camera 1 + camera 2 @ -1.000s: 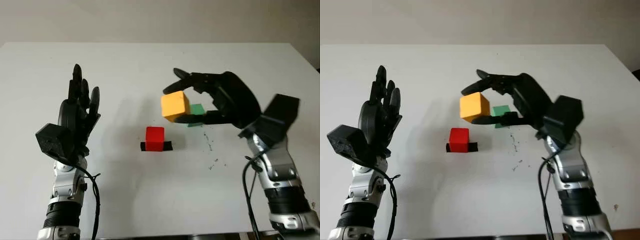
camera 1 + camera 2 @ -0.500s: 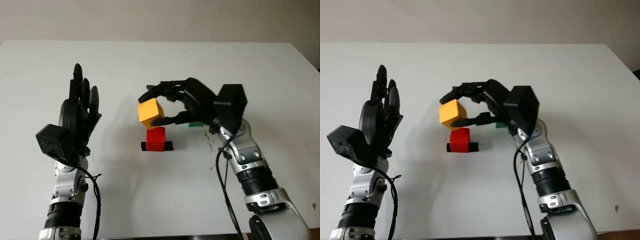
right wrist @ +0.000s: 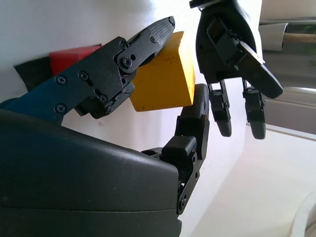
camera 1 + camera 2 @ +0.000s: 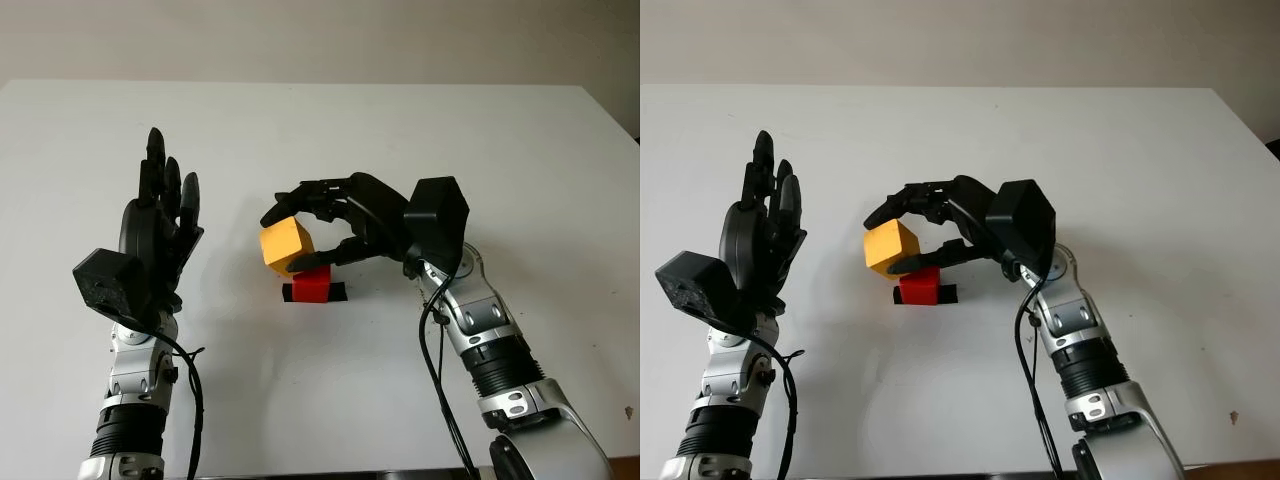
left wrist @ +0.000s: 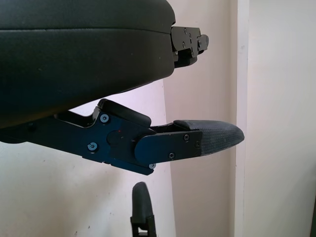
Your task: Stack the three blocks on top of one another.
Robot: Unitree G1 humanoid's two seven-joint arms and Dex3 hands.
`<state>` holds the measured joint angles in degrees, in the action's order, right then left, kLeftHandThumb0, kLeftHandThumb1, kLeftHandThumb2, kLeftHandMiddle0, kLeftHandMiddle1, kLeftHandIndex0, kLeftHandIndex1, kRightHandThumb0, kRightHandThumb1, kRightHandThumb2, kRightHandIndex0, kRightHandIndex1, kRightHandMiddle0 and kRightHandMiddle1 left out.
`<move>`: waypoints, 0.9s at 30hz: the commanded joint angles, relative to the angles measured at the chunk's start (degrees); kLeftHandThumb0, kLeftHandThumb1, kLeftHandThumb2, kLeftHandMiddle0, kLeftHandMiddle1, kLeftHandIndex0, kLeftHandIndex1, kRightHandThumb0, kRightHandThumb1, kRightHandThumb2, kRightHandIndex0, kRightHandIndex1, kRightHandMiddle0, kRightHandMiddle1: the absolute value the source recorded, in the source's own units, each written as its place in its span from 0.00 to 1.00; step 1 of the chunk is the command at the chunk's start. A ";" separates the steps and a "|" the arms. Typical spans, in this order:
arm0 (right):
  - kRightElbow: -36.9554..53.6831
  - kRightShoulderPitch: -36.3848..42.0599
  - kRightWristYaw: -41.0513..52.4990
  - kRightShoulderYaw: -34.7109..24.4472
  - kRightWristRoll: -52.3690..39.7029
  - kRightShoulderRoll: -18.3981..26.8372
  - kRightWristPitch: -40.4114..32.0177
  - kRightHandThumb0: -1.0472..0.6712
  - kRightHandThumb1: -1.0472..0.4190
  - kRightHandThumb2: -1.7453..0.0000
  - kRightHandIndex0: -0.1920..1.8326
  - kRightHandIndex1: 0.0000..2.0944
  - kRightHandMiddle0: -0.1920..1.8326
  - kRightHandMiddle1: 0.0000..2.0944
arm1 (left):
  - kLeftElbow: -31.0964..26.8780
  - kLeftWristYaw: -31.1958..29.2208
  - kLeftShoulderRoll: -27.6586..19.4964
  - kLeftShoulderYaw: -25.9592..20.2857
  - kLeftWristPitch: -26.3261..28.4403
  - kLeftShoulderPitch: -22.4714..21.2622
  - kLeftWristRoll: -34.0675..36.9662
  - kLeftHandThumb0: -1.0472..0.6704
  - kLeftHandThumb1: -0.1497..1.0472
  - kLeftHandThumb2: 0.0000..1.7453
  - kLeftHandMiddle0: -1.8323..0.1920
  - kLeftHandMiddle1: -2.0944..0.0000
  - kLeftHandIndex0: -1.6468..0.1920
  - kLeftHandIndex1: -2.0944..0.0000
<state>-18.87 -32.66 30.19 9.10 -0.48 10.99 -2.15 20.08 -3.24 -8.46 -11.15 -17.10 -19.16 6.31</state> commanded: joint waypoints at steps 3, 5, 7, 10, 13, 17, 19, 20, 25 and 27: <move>3.19 1.36 0.40 -0.97 -0.51 1.35 -0.28 0.40 0.19 0.97 0.25 0.05 0.49 0.50 | -0.35 -0.07 -0.14 0.27 -0.08 0.43 -0.36 0.18 1.00 0.27 0.93 0.97 0.93 0.97; 3.53 1.61 0.37 -1.18 -0.58 1.54 -0.54 0.41 0.19 0.97 0.25 0.05 0.48 0.50 | -0.27 -0.29 -0.25 0.26 -0.19 0.42 -0.32 0.18 1.00 0.27 0.94 0.98 0.93 0.98; 3.51 1.78 0.06 -1.54 -0.54 1.77 -0.80 0.41 0.19 0.97 0.24 0.05 0.48 0.51 | -0.39 -0.36 -0.46 0.39 -0.09 0.54 -0.67 0.19 1.00 0.28 0.94 0.97 0.93 0.98; 3.49 2.04 -0.69 -1.78 -0.01 2.04 -0.97 0.41 0.19 0.97 0.23 0.05 0.47 0.51 | -0.77 -0.18 -0.49 0.43 0.56 0.68 -1.04 0.18 1.00 0.28 0.93 0.97 0.93 0.97; 3.18 2.17 -1.29 -1.88 0.21 2.14 -0.67 0.42 0.19 0.97 0.23 0.05 0.47 0.51 | -1.17 -0.19 -0.32 0.33 0.83 0.81 -1.02 0.18 1.00 0.27 0.93 0.97 0.93 0.97; 2.31 2.00 -2.00 -1.85 0.60 2.25 -0.28 0.42 0.18 0.97 0.23 0.05 0.46 0.51 | -1.94 -0.13 -0.21 0.33 1.33 1.13 -1.01 0.18 1.00 0.27 0.93 0.97 0.93 0.97; 1.46 1.82 -2.20 -1.81 0.83 2.29 0.15 0.43 0.18 0.97 0.23 0.05 0.46 0.51 | -2.20 -0.25 -0.28 0.37 1.37 1.26 -1.05 0.19 1.00 0.27 0.93 0.97 0.93 0.97; 1.07 1.75 -2.34 -1.70 1.11 2.38 0.45 0.43 0.18 0.97 0.23 0.05 0.46 0.51 | -2.28 -0.18 -0.35 0.42 1.37 1.31 -1.24 0.19 1.00 0.28 0.93 0.97 0.93 0.98; -0.33 1.64 -2.80 -0.99 2.80 2.84 1.95 0.41 0.18 0.97 0.23 0.05 0.46 0.50 | -2.18 -0.15 -0.42 0.33 1.10 1.28 -1.38 0.19 1.00 0.28 0.94 0.97 0.93 0.98; -0.70 1.68 -2.87 -0.62 3.76 3.07 2.79 0.40 0.18 0.97 0.23 0.05 0.46 0.49 | -2.08 -0.36 -0.42 0.24 1.08 1.27 -1.11 0.19 1.00 0.28 0.94 0.98 0.93 0.98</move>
<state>-18.78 -30.86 27.33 8.07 2.62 13.21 -0.05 18.91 -3.52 -8.62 -11.02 -15.82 -18.45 5.14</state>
